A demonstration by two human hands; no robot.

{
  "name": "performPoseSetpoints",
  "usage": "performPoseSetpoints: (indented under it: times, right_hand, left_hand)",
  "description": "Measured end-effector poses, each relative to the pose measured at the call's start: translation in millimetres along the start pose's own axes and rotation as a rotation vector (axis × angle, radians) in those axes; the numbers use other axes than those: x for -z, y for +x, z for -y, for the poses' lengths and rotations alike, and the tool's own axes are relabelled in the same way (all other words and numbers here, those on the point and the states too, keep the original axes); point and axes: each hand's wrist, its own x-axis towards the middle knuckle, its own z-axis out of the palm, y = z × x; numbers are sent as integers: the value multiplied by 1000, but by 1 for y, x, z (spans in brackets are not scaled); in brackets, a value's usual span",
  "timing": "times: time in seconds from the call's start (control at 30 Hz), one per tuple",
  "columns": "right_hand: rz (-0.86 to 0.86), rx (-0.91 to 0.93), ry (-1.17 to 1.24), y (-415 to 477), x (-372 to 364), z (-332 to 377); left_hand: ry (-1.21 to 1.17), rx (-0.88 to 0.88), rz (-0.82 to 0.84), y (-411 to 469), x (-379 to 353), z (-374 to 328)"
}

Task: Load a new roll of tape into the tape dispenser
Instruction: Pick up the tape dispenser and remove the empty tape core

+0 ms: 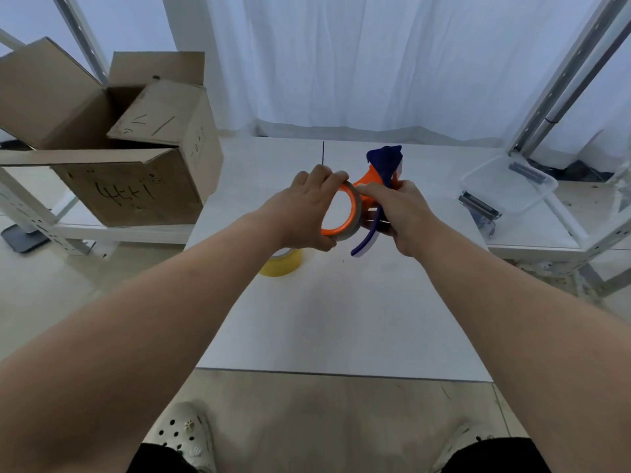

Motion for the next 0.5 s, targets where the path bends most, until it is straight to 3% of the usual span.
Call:
performPoseSetpoints:
  times: [0.33,0.5]
  right_hand:
    - [55,12,10,-6,-5,8]
    - [9,16,14,-5,5,5]
  left_hand:
    - [-23,43,-4,-4,1,20]
    - [-174,37,-17,-9,5,21]
